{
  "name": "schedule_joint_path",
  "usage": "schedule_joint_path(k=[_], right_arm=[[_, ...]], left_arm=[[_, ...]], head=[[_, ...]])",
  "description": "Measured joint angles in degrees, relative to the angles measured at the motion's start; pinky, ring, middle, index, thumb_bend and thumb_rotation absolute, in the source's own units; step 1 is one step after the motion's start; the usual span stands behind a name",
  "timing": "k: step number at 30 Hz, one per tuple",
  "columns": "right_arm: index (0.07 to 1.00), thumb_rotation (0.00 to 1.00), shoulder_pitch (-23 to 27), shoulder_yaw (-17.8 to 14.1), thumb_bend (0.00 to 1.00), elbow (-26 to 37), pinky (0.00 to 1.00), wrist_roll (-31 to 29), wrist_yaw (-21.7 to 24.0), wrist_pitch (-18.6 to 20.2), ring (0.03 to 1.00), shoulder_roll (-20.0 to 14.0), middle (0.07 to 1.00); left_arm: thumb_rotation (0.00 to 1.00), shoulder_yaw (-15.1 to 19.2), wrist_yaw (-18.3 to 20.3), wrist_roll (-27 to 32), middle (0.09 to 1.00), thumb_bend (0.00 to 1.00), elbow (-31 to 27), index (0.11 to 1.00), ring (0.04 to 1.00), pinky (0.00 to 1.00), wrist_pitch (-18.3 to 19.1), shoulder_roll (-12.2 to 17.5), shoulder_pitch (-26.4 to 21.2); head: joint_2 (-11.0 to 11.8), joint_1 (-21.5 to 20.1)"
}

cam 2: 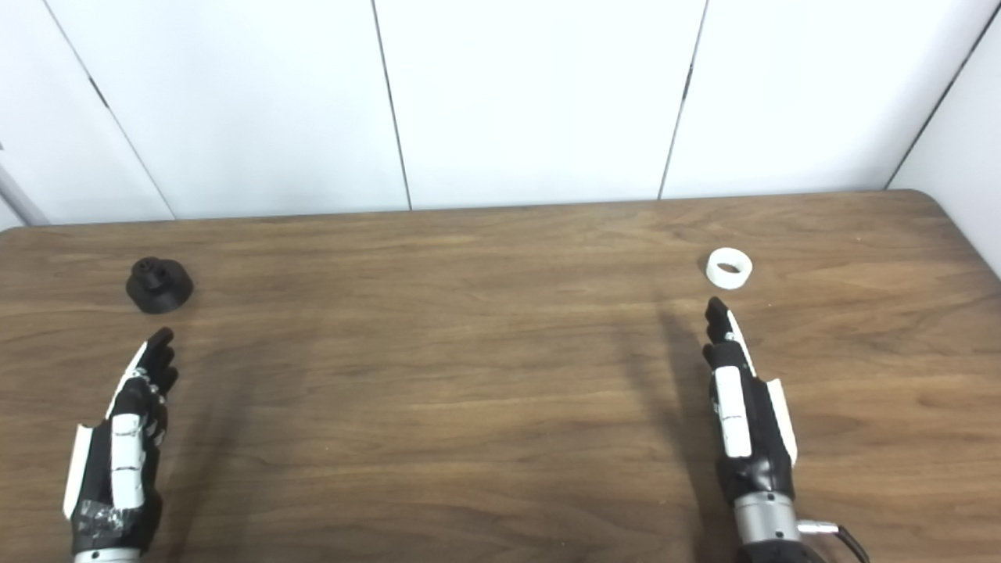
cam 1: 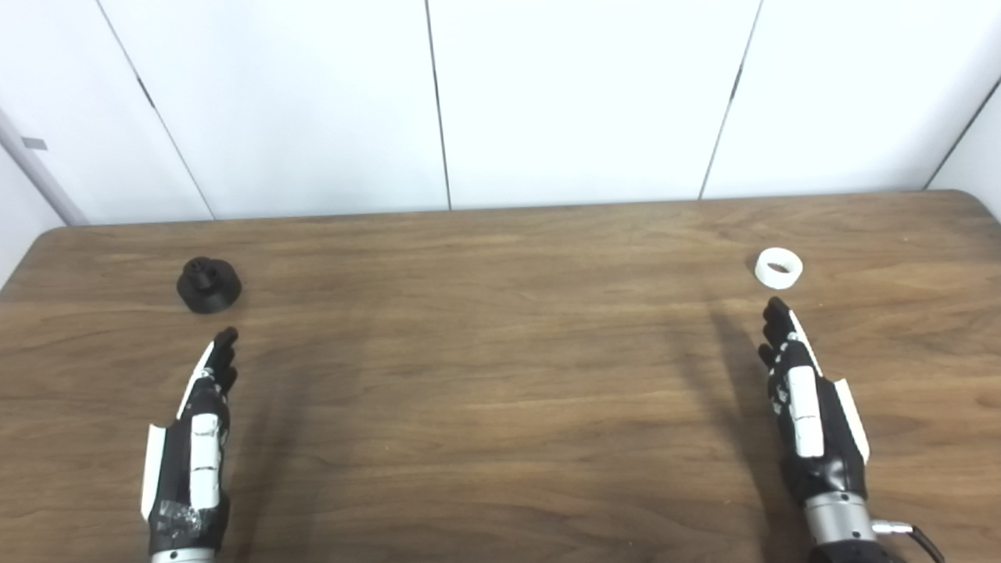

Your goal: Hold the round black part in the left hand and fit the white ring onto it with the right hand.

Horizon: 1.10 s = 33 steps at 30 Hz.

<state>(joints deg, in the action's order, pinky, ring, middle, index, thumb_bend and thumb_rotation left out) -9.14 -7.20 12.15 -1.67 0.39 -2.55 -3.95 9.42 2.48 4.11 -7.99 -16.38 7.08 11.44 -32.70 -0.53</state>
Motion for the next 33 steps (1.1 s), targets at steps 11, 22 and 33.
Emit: schedule_joint_path(k=[11, 22, 33], right_arm=[[0.959, 1.0, 0.0, -0.1, 0.55, -0.6, 1.0, 0.0, 0.0, -0.1, 0.995, 0.0, 0.973], [0.966, 1.0, 0.0, -0.6, 0.55, -1.3, 1.0, -0.2, 0.6, -1.5, 1.0, -0.5, 0.979], [0.984, 1.0, 0.0, -1.3, 0.57, -2.4, 1.0, -3.5, 3.7, -2.3, 1.0, -2.5, 0.989]], left_arm=[[1.0, -0.1, 0.0, -0.2, 1.0, 0.45, 0.0, 0.954, 1.0, 1.0, 0.0, 0.0, 0.0], [0.94, -0.2, -1.2, -2.0, 0.966, 0.35, 0.2, 0.915, 1.0, 1.0, -0.3, -1.1, -0.2], [0.86, -1.6, -1.7, -4.6, 0.982, 0.45, 1.6, 0.932, 1.0, 1.0, -4.7, -1.6, -1.0]], head=[[1.0, 1.4], [4.1, 8.3], [8.4, 17.6]])
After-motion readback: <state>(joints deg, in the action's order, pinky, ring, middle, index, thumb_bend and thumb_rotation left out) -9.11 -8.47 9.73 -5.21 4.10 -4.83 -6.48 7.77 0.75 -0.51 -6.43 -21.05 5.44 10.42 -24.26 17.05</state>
